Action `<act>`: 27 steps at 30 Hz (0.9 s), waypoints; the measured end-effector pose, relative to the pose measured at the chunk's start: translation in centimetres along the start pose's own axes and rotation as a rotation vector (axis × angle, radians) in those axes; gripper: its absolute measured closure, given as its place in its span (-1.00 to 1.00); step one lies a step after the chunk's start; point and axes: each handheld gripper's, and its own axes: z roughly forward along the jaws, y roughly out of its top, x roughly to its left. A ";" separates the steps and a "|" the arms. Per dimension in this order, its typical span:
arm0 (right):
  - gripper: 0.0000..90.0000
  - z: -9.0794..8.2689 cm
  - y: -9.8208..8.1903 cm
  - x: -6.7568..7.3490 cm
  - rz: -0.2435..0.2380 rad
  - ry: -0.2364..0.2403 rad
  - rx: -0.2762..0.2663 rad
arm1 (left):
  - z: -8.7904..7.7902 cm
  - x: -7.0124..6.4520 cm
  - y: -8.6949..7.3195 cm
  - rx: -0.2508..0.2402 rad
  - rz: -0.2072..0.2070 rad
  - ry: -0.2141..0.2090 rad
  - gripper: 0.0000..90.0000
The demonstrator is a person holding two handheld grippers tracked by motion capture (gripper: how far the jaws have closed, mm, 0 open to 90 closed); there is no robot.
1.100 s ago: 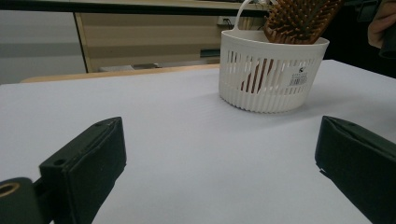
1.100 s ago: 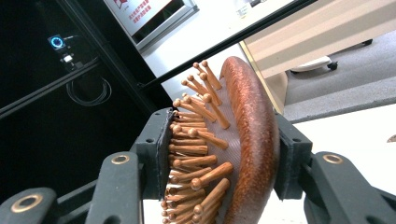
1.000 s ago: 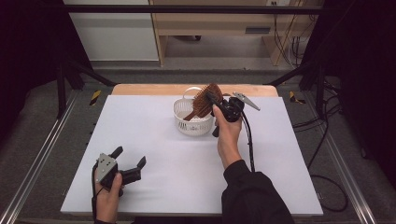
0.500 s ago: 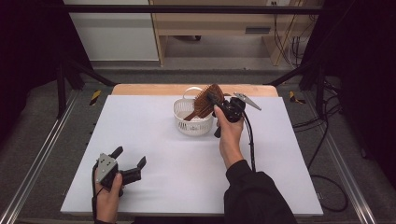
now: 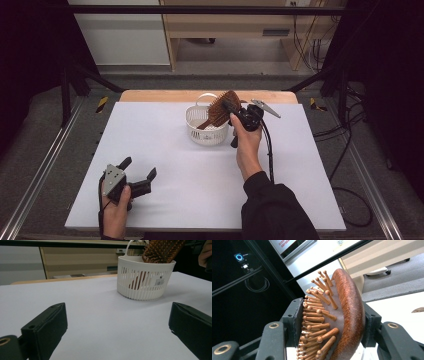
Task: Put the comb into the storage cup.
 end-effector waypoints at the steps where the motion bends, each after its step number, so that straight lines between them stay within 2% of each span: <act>1: 0.02 0.0 0.0 0.0 -0.001 0.001 -0.001 | 0.0 0.0 0.0 0.000 0.000 0.000 -0.96; 27: -0.02 -0.2 0.0 -0.7 0.011 -0.009 0.016 | 0.0 0.0 0.0 -0.002 -0.001 0.000 -0.95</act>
